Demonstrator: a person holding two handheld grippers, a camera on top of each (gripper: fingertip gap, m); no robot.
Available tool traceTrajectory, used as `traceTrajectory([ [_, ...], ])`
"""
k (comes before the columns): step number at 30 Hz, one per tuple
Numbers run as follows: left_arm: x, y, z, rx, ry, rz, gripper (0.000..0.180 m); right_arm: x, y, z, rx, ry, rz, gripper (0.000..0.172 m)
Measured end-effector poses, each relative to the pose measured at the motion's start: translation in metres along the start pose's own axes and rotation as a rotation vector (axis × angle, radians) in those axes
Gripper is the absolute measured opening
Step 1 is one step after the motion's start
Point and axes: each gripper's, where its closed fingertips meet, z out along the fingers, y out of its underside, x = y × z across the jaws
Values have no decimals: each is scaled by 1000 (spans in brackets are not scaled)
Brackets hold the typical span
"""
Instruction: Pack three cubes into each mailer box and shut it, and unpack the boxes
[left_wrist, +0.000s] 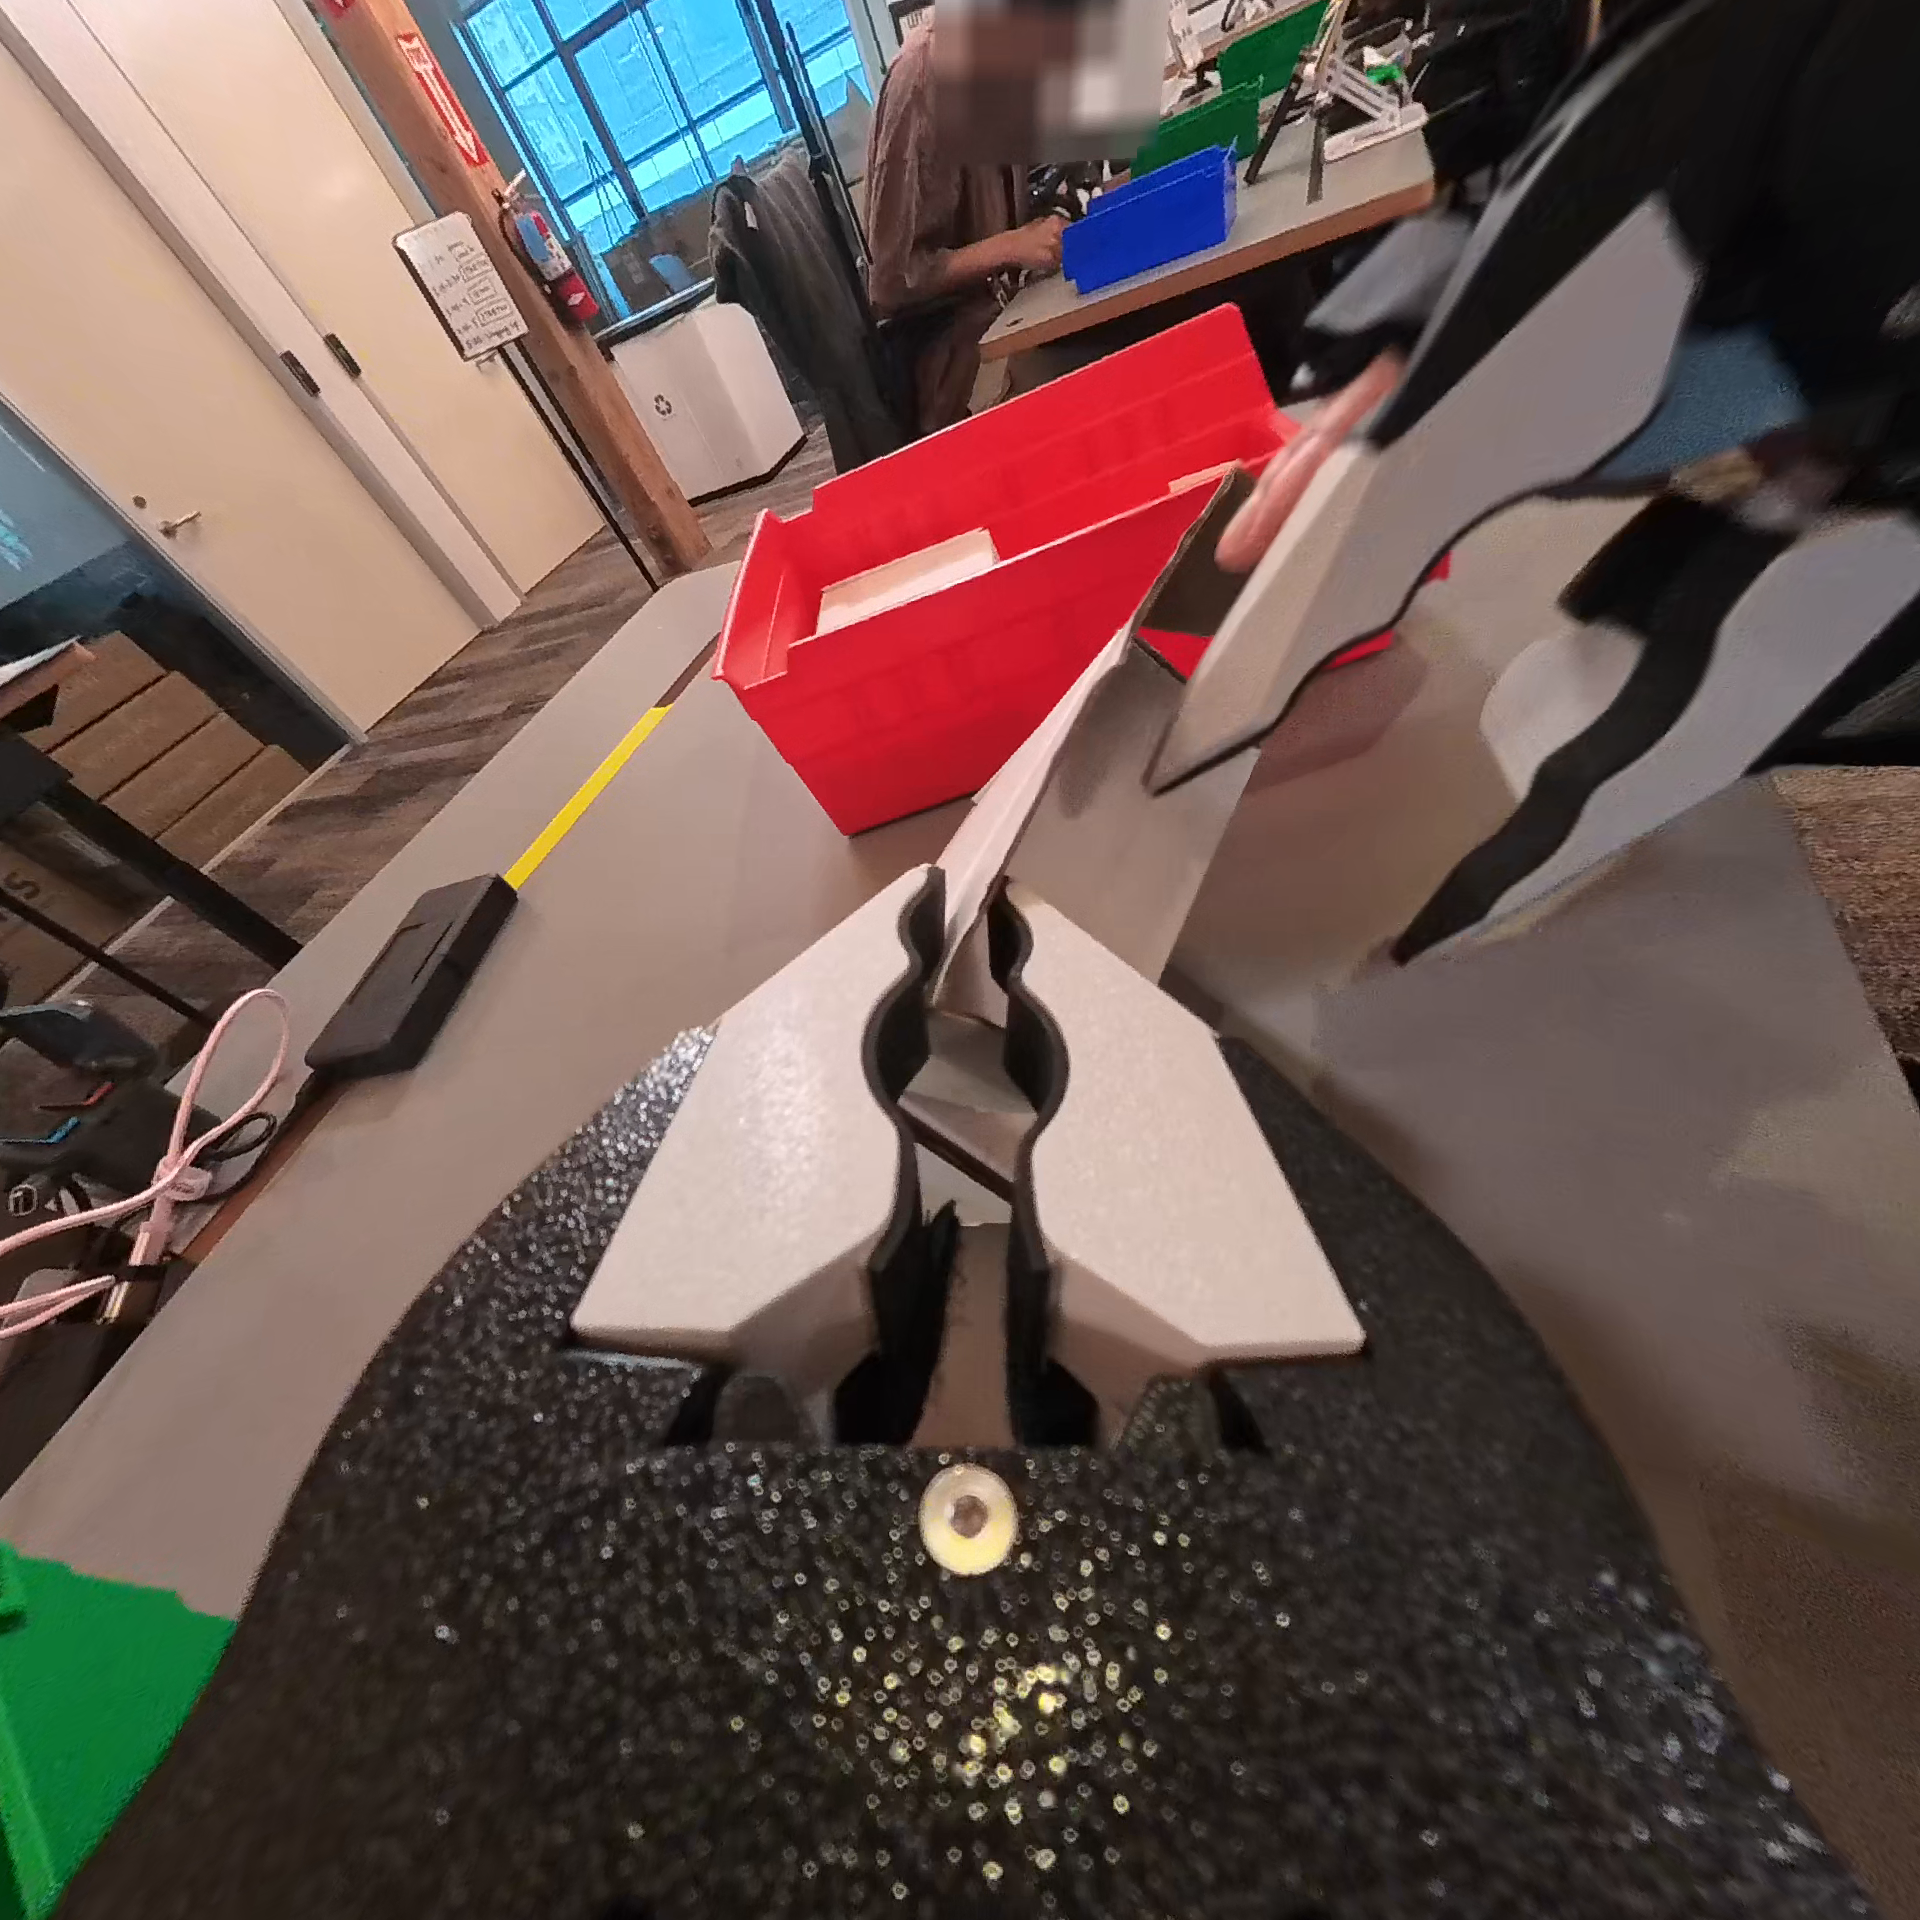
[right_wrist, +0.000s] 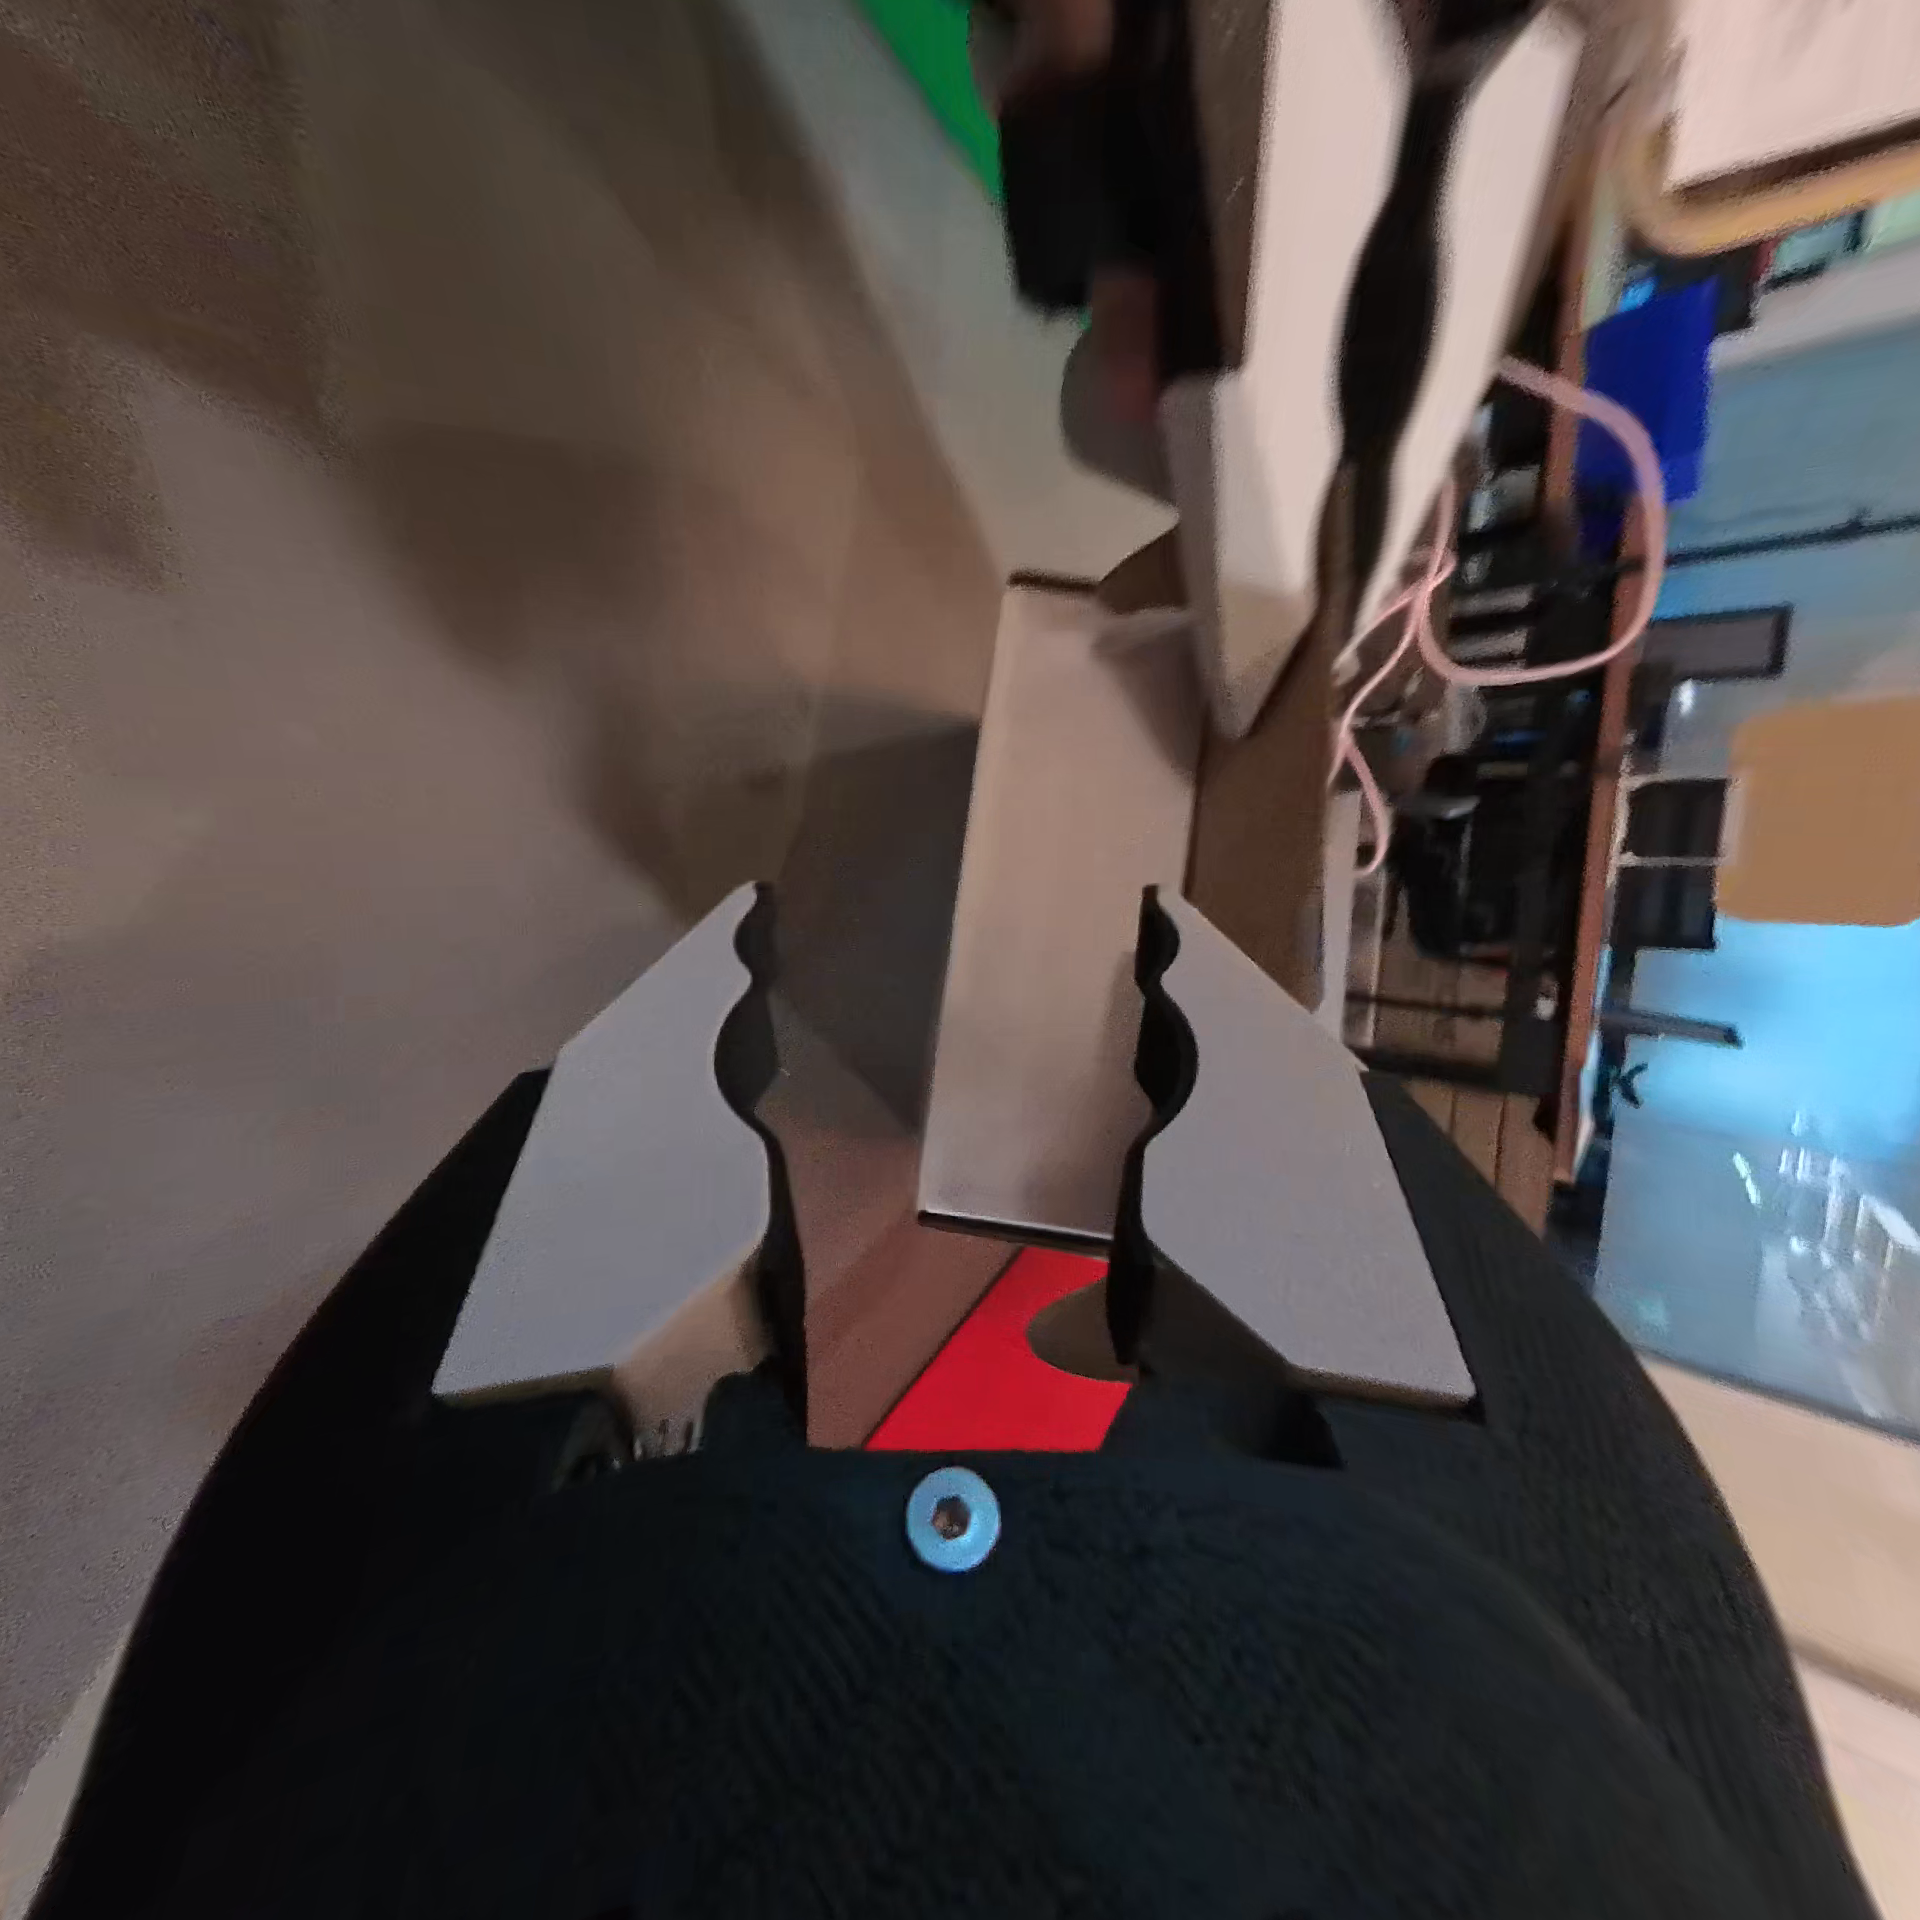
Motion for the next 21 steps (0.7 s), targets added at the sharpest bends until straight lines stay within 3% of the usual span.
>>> traceTrajectory([
  [3, -1, 0, 0, 2, -3, -5, 6, -6, 14, 16, -88, -23, 23, 73],
  [9, 1, 0, 2, -8, -14, 21, 5, -7, 24, 26, -143, -22, 55, 59],
  [14, -5, -7, 1, 25, -49, -27, 5, -35, 33, 36, -183, -171, 34, 52],
  [17, -7, -7, 0, 28, -57, -36, 5, -28, 28, 33, -190, -113, -43, 63],
  [21, -6, -11, 0, 34, -72, -21, 5, -3, 12, 23, -101, 8, 6, 68],
])
